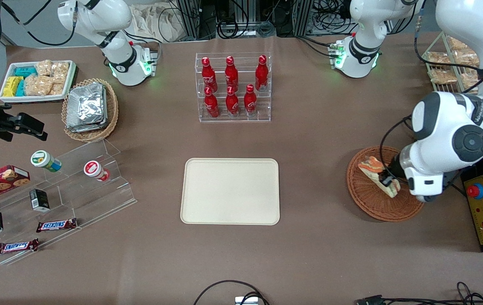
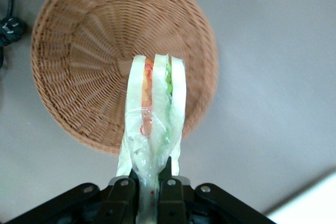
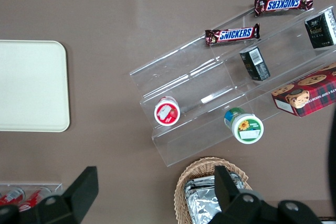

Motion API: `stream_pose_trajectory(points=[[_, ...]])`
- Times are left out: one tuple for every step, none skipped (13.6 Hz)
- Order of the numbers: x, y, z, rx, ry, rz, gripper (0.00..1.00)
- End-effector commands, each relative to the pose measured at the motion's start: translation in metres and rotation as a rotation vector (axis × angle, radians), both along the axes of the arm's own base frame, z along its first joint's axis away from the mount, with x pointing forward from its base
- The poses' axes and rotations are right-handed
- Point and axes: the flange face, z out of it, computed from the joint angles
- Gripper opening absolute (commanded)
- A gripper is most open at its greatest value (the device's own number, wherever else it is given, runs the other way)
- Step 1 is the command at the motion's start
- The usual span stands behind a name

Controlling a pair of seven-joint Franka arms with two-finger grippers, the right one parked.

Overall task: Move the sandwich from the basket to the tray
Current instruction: 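Carry the sandwich with the left gripper over to the beige tray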

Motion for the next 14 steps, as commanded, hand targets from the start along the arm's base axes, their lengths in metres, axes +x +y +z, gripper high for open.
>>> stream_pose_trajectory(points=[[-0.004,-0.073,0.028,-0.011,-0.005,-0.240,0.00],[-0.010,-0.102,0.028,-0.022,-0.006,-0.292,0.00],[-0.013,-0.135,0.024,-0.027,-0.008,-0.347,0.00],[-0.013,-0.165,0.016,-0.035,-0.005,-0.390,0.00],[-0.012,-0.193,0.007,-0.047,-0.007,-0.425,0.00],[-0.014,-0.222,-0.011,-0.057,0.004,-0.462,0.00],[-0.015,-0.247,-0.028,-0.068,0.012,-0.497,0.00],[-0.013,-0.268,-0.046,-0.079,0.011,-0.518,0.00],[-0.009,-0.285,-0.065,-0.095,-0.011,-0.530,0.00],[-0.011,-0.300,-0.082,-0.104,-0.041,-0.549,0.00],[-0.012,-0.310,-0.103,-0.079,-0.075,-0.586,0.00],[-0.015,-0.321,-0.120,-0.054,-0.101,-0.612,0.00],[-0.017,-0.328,-0.130,-0.056,-0.115,-0.624,0.00],[-0.015,-0.329,-0.136,-0.067,-0.129,-0.622,0.00]])
